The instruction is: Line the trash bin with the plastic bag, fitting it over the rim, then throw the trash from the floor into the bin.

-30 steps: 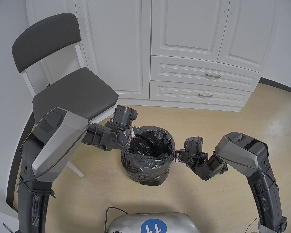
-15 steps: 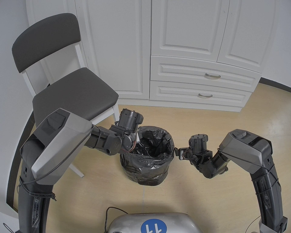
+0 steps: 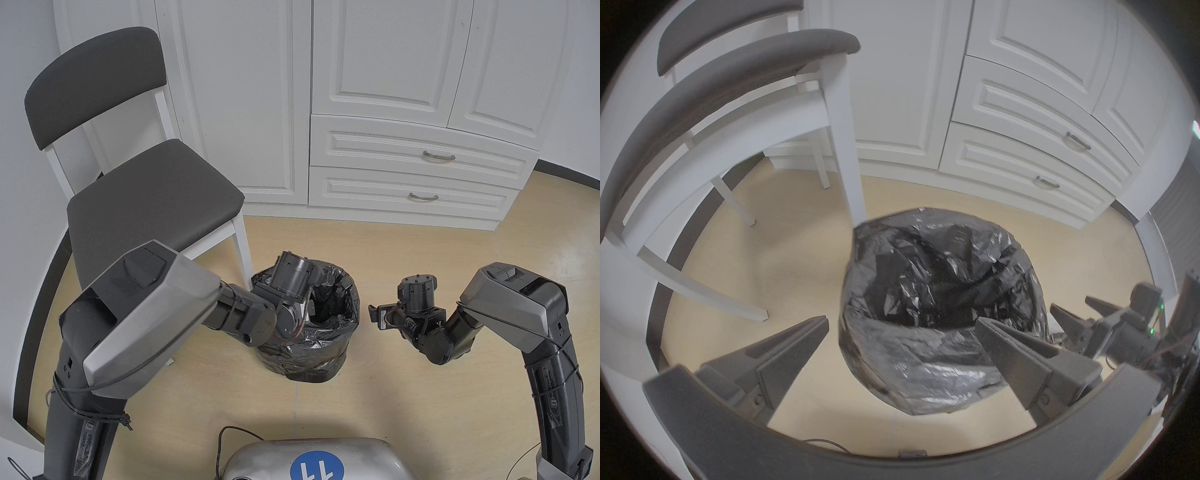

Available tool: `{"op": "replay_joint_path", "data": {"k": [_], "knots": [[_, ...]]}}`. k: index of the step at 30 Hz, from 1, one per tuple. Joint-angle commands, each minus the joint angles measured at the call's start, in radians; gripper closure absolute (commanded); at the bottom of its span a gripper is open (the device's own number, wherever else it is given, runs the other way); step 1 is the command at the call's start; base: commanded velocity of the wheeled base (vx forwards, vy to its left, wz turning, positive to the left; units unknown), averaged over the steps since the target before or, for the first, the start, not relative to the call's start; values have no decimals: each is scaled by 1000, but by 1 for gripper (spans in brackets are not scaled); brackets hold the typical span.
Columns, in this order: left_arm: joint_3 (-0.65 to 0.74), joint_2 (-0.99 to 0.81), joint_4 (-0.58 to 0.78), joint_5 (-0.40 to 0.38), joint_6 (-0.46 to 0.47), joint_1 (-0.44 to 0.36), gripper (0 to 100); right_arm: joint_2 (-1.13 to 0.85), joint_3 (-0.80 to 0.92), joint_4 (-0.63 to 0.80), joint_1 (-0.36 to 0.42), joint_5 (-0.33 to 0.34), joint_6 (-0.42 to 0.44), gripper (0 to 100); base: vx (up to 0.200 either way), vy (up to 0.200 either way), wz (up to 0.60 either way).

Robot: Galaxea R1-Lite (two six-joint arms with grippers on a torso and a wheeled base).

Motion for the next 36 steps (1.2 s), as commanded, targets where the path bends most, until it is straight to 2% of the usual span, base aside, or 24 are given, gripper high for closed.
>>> {"op": "replay_joint_path", "data": {"k": [1,10,15,23,27,32,36], "knots": [[-7,45,-1,1,1,-17,0,0,6,-2,-2,-1,-11,0,0,0,0],[-34,88,13,3,4,-17,0,11,6,-2,-2,-1,-14,0,0,0,0],[-117,129,73,10,-8,-5,0,11,6,-2,-1,-1,-14,0,0,0,0],[-254,179,199,9,-73,16,0,14,6,-2,-1,-1,-14,0,0,0,0],[-318,197,306,9,-103,21,0,14,6,0,-1,1,-14,0,0,0,0],[-318,174,417,9,-108,18,0,11,17,-2,1,1,-15,0,0,0,0],[-295,137,444,7,-106,12,0,8,18,-2,1,1,-20,0,0,0,0]]}}
